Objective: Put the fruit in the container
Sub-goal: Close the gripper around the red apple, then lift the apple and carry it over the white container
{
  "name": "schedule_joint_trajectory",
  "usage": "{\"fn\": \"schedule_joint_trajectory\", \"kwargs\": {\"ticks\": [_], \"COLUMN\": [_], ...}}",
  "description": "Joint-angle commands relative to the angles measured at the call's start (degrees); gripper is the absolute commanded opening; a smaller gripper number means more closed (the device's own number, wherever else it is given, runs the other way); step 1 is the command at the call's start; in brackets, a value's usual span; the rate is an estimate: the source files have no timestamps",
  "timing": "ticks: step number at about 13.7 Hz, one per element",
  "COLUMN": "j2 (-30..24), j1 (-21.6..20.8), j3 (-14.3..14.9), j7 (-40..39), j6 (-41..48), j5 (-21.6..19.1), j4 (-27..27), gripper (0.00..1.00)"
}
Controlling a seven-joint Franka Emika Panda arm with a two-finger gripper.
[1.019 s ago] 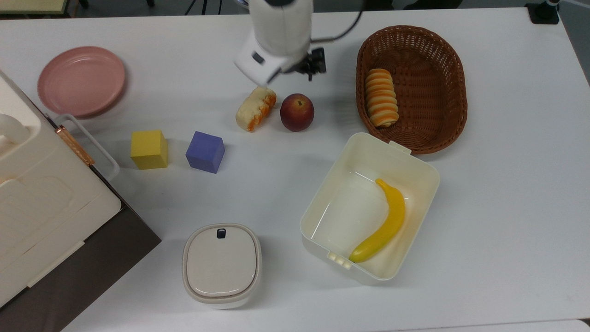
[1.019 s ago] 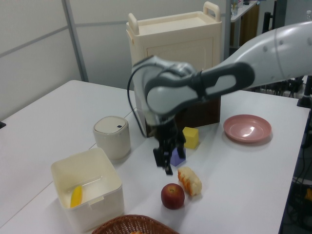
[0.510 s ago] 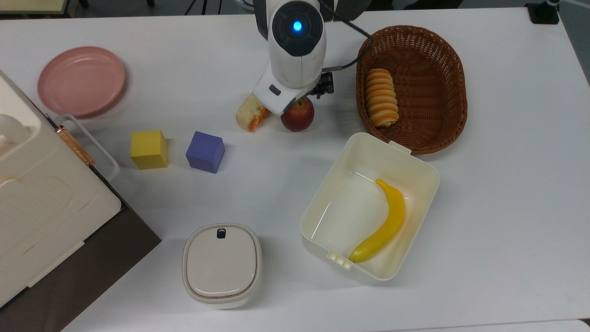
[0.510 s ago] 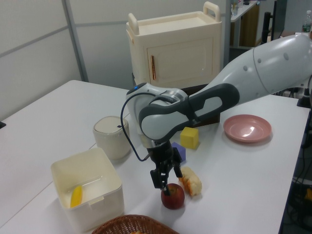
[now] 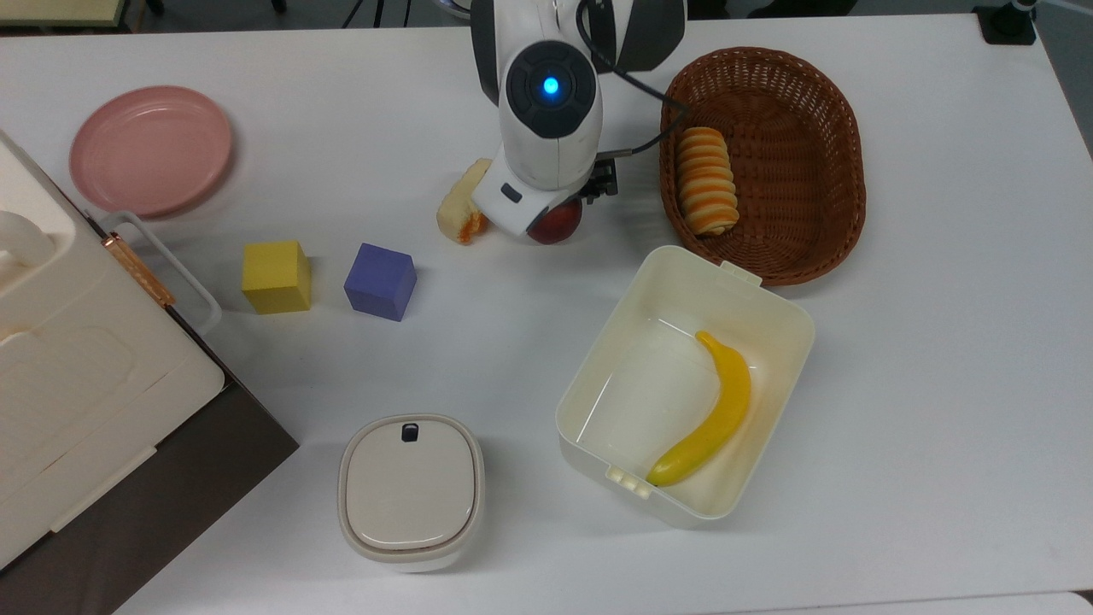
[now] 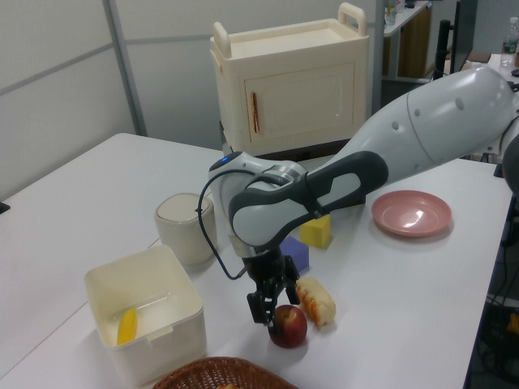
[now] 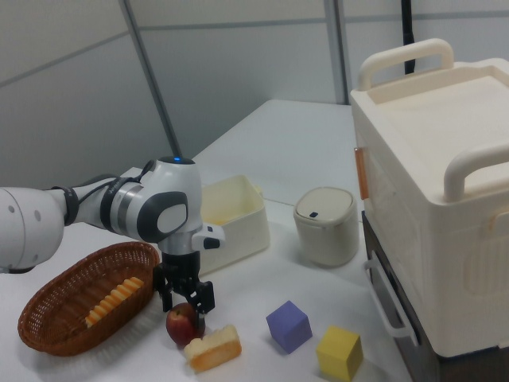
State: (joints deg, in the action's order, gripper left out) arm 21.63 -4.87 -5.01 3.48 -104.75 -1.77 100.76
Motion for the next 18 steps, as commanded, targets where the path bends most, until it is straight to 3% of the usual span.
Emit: {"fn": "schedule_joint_trajectory", "kwargs": {"ticks": [1, 3, 5, 8, 12, 15, 18], "j2": [0.35, 0.35, -0.35, -1.41, -4.31, -3.79, -3.52], "j1": [-1.46, -1.64, -1.81, -1.81, -2.08, -3.13, -5.14], "j3": [0.53, 0.53, 0.7, 0.97, 0.62, 0.53, 0.44], "j7": [2.57, 4.16, 4.34, 4.43, 6.09, 8.91, 9.61], "j6": [-1.77, -1.42, -0.72, 3.74, 10.35, 9.57, 1.07], "j5": [0.7, 3.34, 3.79, 3.87, 3.96, 4.49, 4.75], "j4": [0.84, 0.93, 0.67, -2.22, -10.65, -15.58, -16.65], "gripper": [0.9, 0.74, 0.67, 0.67, 0.67, 0.69, 0.69]}}
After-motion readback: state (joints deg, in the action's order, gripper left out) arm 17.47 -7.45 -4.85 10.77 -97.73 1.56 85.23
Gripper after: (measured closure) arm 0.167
